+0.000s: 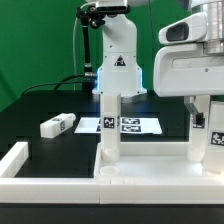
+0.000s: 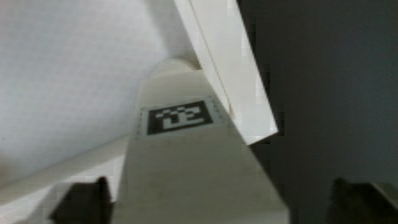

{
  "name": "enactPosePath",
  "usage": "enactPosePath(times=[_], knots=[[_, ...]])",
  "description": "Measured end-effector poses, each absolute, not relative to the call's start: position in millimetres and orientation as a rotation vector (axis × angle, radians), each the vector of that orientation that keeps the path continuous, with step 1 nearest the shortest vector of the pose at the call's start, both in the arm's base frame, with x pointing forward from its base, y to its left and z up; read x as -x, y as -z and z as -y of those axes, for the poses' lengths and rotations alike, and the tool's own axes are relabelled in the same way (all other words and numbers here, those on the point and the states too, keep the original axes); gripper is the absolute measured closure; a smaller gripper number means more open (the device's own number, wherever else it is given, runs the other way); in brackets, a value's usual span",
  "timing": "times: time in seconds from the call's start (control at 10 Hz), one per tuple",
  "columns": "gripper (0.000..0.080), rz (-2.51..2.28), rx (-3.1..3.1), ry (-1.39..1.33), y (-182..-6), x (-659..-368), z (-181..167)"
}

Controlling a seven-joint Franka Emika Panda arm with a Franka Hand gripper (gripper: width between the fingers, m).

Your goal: Assemble desk

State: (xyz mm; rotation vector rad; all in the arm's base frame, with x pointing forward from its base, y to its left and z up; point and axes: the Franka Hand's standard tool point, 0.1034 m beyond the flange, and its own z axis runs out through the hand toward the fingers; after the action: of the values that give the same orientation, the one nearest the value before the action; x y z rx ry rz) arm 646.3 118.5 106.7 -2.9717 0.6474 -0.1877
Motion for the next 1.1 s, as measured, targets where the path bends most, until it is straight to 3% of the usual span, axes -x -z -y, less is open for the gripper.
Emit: enactPosePath(times=[0.1,0.2,0.3,1.1], knots=[[0.0293,-0.671,2.966,0.187,-106.6,-646.4,-118.0],[0.0432,-0.781,2.939,0.178,-105.9,-645.8,-114.8],[0.0490,-0.897,2.905,0.172,-105.7,-645.9,-112.2],[0.0499,-2.240,1.972,0.016,-102.8,-641.7,-103.1]])
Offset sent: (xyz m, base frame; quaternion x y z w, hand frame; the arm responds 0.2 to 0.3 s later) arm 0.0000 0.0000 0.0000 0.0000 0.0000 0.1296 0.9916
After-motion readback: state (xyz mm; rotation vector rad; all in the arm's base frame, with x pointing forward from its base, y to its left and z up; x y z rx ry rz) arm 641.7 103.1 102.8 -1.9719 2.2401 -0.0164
